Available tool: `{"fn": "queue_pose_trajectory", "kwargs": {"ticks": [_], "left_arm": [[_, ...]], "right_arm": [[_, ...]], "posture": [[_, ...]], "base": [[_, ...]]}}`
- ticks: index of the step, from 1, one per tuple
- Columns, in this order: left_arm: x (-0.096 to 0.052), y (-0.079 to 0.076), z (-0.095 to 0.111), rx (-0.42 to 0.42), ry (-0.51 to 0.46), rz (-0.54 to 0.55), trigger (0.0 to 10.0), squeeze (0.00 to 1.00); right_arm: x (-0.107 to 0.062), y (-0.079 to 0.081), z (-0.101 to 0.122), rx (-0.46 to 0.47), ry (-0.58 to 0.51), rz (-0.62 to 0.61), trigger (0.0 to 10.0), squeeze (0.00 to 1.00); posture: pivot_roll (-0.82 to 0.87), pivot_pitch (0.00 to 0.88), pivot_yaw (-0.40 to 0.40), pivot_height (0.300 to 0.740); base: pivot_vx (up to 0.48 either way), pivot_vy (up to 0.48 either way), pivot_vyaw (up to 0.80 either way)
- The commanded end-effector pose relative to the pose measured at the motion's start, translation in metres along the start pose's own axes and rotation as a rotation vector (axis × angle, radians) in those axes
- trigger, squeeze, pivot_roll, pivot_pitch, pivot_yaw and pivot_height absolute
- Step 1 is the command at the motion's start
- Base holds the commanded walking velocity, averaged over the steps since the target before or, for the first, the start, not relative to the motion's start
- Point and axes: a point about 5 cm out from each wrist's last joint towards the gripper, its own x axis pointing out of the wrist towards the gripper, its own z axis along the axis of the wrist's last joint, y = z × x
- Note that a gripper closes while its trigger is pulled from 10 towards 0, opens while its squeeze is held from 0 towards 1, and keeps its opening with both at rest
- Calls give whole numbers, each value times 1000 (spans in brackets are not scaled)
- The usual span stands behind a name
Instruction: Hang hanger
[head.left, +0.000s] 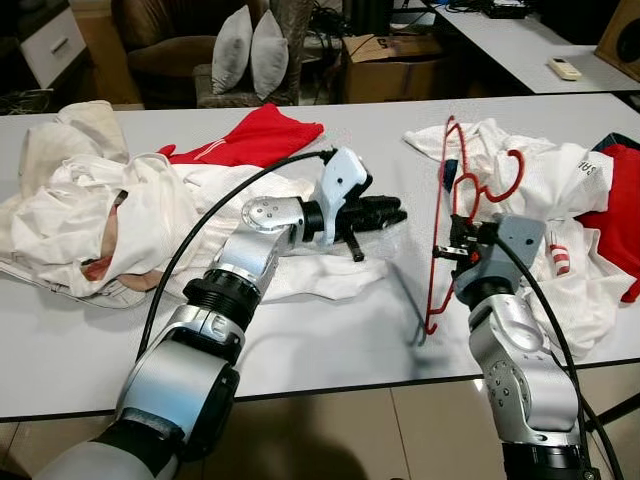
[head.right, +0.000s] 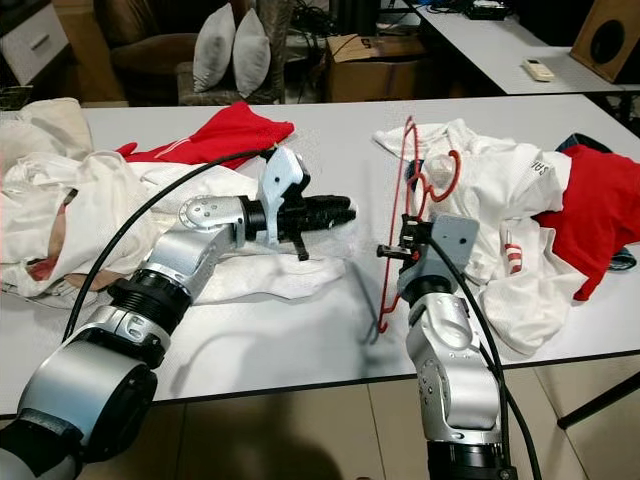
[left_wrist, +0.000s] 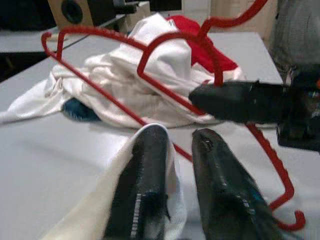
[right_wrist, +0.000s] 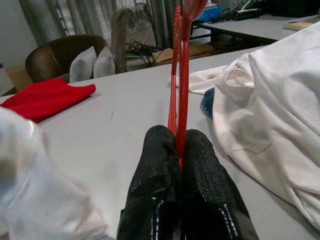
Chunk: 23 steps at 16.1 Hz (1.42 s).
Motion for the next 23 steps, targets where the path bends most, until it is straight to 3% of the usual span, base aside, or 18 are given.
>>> {"fn": "queue_pose_trajectory", "kwargs": {"ticks": [1,3,5,10,11,12,13,19,20,23], "left_arm": [[-2,-3,-4,4,34,-31,10000,1000],[-4,-6,-13,-5,75,-58,10000,1000],[-6,-4,-18,-1,97,-19,10000,1000],[-42,43,-14,48,162,352,10000,1000],[-58,55,-20,66,243,455,10000,827],[-65,59,-24,55,272,503,10000,541],[-70,61,-27,55,292,530,10000,0],[-73,51,-64,53,480,532,10000,0],[-78,45,-78,78,583,486,10000,0],[-83,42,-83,71,626,410,10000,0]], "right_arm": [[1,-1,-1,-9,2,-13,10000,0],[1,-1,-1,-8,3,-7,10000,0],[1,-1,-1,-9,2,-2,10000,0],[2,-4,-1,-44,18,2,10000,0],[3,-8,2,-52,14,2,10000,0],[4,-10,4,-56,11,4,10000,0],[4,-10,5,-56,10,11,10000,0],[6,-9,5,-57,22,42,10000,0],[4,-8,3,-55,29,43,10000,0],[1,-9,1,-51,38,41,10000,0]], "posture": [[-187,0,43,740],[-188,0,41,740],[-189,0,39,740],[-190,0,33,740],[-190,0,33,740],[-191,0,21,740],[-189,0,18,740],[-203,0,26,740],[-208,0,34,740],[-208,0,38,740]], "base": [[0,0,0],[0,0,0],[0,0,0],[0,0,0],[0,0,0],[0,0,0],[0,0,0],[0,0,0],[0,0,0],[0,0,0]]}}
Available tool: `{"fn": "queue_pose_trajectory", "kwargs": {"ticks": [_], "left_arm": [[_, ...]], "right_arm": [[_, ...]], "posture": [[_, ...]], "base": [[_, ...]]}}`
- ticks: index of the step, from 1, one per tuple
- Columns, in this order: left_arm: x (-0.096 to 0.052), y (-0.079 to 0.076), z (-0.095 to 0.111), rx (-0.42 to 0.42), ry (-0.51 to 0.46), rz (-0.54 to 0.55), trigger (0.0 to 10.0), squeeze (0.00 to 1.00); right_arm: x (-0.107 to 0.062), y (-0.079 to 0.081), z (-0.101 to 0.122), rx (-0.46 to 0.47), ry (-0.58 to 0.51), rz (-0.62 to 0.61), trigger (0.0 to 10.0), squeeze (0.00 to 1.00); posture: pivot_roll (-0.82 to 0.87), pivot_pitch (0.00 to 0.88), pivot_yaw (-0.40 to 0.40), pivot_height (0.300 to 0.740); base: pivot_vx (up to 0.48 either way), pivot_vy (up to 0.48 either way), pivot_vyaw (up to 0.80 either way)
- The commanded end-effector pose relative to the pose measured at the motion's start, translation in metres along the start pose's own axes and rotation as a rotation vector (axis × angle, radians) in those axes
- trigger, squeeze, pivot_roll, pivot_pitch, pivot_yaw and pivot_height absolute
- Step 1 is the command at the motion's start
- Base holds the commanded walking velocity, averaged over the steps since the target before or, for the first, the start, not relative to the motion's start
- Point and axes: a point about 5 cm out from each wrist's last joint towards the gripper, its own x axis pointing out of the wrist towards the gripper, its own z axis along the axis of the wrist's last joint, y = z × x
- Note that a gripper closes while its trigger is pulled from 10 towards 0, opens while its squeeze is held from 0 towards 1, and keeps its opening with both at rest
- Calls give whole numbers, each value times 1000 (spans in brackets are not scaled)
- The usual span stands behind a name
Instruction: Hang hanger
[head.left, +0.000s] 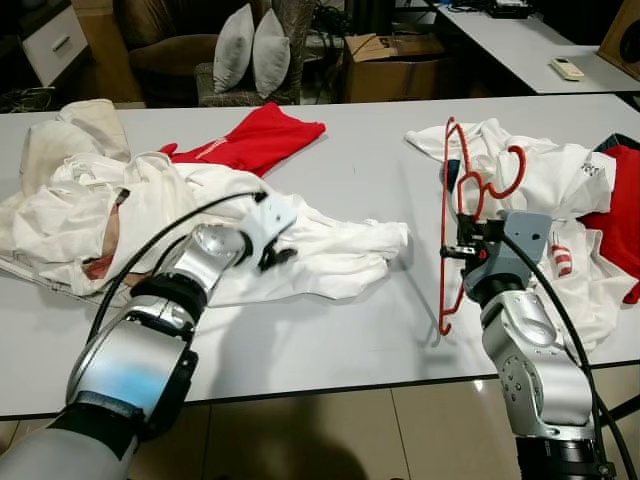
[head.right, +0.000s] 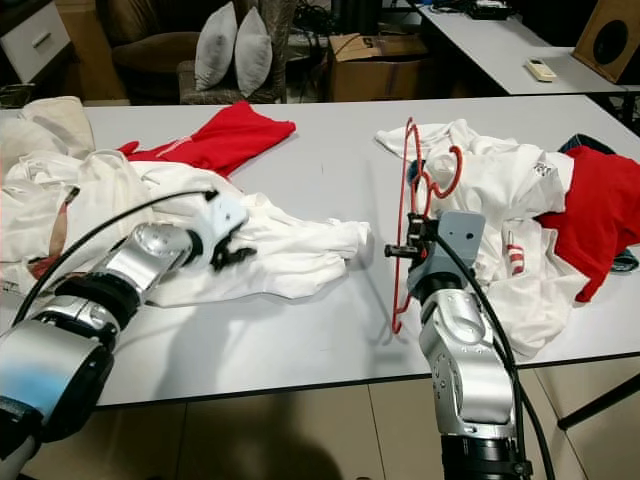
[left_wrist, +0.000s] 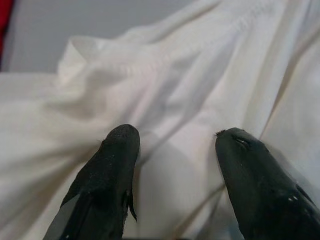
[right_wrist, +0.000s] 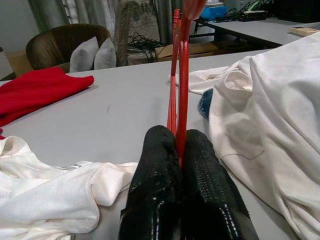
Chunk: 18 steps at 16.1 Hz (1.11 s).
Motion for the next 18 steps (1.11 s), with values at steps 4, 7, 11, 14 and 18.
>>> {"fn": "queue_pose_trajectory", "kwargs": {"ticks": [4,7,11,14,18], "left_arm": [[-18,-1,-18,4,58,-303,10000,0],[-35,2,-16,-68,-67,-467,10000,0],[-57,8,7,-118,-276,-617,10000,0],[-52,20,41,-163,-488,-457,10000,0],[-23,21,47,-112,-351,-124,10000,1000]], "right_arm": [[-1,0,-3,16,19,9,10000,0],[0,2,-4,19,23,21,10000,0],[2,2,-3,18,24,28,10000,0],[0,-1,-3,18,18,11,10000,0],[-4,-3,-4,20,17,-10,10000,0]], "posture": [[-186,0,30,740],[-173,0,16,740],[-173,0,16,740],[-180,0,25,740],[-210,0,45,740]], "base": [[0,0,0],[0,0,0],[0,0,0],[0,0,0],[0,0,0]]}}
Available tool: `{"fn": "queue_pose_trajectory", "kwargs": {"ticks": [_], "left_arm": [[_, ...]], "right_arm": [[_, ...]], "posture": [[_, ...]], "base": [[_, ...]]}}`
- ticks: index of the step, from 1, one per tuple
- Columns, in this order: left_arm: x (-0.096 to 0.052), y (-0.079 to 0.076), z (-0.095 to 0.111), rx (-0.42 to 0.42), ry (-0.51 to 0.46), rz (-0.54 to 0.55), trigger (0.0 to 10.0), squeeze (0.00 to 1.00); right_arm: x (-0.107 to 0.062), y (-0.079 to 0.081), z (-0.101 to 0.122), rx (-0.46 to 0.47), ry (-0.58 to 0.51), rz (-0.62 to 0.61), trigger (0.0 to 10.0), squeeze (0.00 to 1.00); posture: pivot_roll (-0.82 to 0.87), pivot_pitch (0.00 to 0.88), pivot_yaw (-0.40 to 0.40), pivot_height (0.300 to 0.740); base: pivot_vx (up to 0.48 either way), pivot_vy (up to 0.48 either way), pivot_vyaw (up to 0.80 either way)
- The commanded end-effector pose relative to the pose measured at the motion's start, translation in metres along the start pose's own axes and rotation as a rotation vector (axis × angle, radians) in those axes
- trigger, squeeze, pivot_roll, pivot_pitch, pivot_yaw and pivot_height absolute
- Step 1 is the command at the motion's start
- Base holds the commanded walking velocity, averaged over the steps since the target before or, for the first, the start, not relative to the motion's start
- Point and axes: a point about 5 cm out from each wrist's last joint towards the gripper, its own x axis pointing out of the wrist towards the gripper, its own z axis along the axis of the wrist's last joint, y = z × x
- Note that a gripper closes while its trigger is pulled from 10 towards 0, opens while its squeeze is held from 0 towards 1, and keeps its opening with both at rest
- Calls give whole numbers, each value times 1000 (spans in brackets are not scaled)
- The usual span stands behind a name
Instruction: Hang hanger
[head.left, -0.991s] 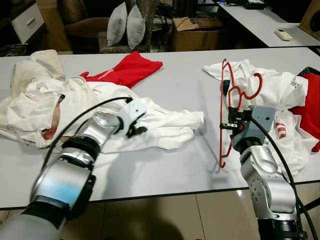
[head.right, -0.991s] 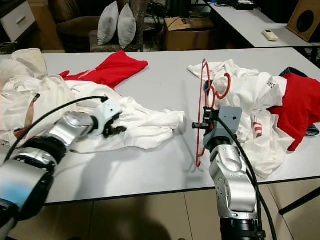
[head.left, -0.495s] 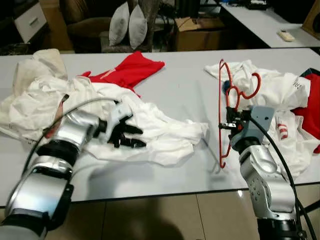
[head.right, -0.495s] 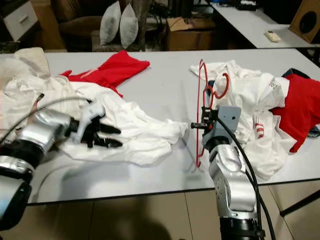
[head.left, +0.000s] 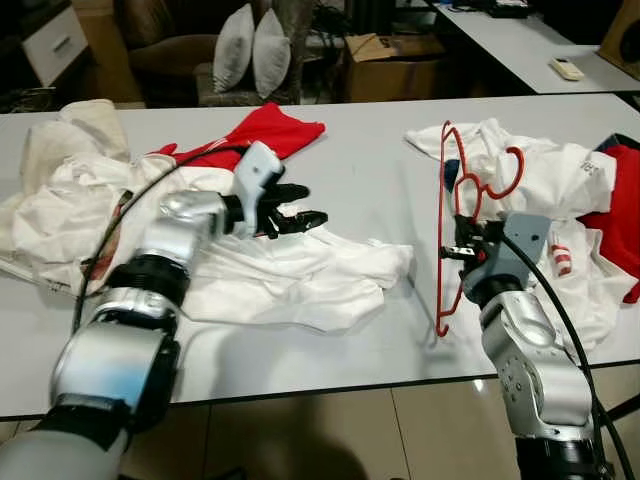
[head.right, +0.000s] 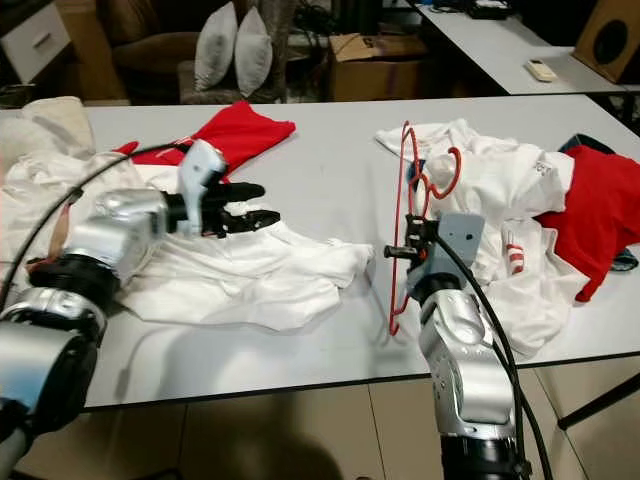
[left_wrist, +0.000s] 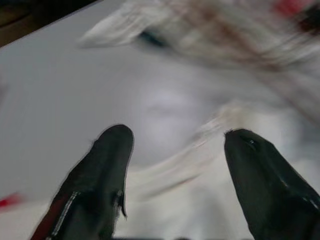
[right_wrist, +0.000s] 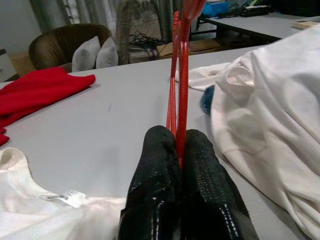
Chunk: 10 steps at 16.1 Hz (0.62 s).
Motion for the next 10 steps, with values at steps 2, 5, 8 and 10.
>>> {"fn": "queue_pose_trajectory", "kwargs": {"ticks": [2,5,8,10], "left_arm": [[7,7,-2,62,53,215,10000,1000],[10,11,-5,-14,56,369,10000,0],[14,7,-13,-57,69,404,10000,0],[17,3,-17,-85,72,389,10000,0]], "right_arm": [[-6,-1,0,-2,7,-20,10000,0],[-15,-3,1,-15,18,-33,10000,0],[-29,-7,-1,-31,44,-48,10000,0],[-32,-9,0,-36,51,-53,10000,0]], "posture": [[-236,0,52,740],[-282,0,52,740],[-326,0,43,740],[-332,0,42,740]], "base": [[0,0,0],[0,0,0],[0,0,0],[0,0,0]]}}
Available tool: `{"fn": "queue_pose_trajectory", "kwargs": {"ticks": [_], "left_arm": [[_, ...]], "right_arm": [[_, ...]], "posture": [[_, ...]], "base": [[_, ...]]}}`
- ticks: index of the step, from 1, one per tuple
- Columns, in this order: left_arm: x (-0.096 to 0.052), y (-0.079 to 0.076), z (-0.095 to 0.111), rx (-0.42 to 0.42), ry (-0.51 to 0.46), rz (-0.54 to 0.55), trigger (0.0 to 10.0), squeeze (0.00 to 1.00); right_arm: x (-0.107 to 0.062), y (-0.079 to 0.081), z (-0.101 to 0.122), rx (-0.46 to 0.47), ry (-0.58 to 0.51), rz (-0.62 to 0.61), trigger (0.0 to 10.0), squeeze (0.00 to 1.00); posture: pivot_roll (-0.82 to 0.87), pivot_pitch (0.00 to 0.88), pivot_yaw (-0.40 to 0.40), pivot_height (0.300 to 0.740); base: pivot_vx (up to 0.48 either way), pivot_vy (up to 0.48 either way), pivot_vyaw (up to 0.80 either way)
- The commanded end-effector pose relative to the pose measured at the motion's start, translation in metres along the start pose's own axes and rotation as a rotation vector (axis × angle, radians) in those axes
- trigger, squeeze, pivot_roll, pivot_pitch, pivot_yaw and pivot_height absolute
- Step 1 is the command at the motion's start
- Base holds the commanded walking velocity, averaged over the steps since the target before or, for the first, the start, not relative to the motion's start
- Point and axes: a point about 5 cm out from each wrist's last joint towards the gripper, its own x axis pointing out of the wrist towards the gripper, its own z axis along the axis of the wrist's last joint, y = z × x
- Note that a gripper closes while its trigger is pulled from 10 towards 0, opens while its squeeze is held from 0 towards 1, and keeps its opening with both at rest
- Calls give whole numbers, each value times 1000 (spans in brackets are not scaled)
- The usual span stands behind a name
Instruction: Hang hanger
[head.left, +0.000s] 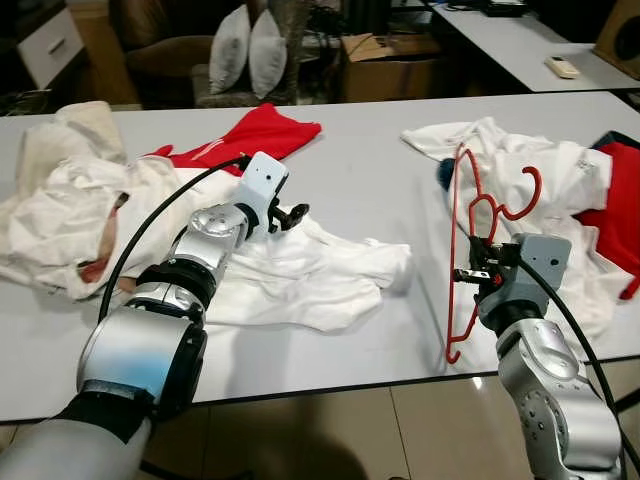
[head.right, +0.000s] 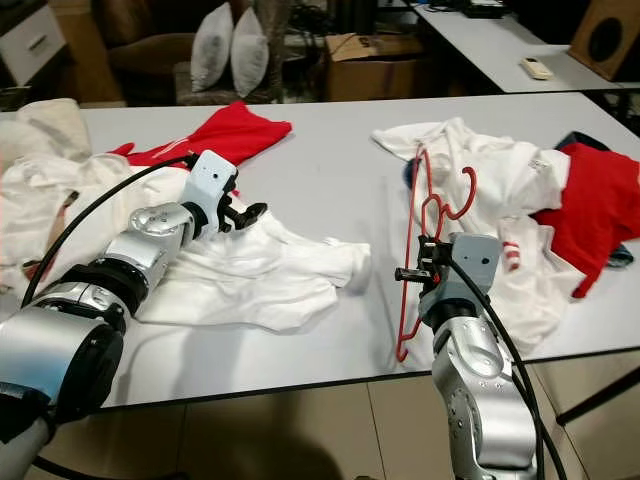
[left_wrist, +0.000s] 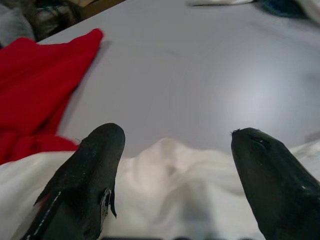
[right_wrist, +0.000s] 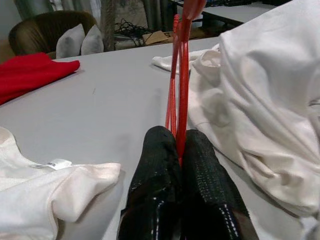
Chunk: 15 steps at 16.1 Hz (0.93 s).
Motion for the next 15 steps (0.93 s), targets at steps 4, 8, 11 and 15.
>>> {"fn": "queue_pose_trajectory", "kwargs": {"ticks": [4,8,11,15], "left_arm": [[2,-14,-23,23,85,3,10000,0],[-2,-12,-40,67,160,68,10000,0],[-7,-12,-57,36,215,100,10000,0],[-8,-23,-70,-25,249,30,10000,0]], "right_arm": [[-8,-3,1,-16,27,-13,10000,0],[-10,0,3,-18,33,-5,10000,0],[-12,0,3,-19,41,-3,10000,0],[-11,2,4,-22,45,4,10000,0]], "posture": [[-357,0,36,740],[-370,0,37,740],[-371,0,34,740],[-371,0,31,740]], "base": [[0,0,0],[0,0,0],[0,0,0],[0,0,0]]}}
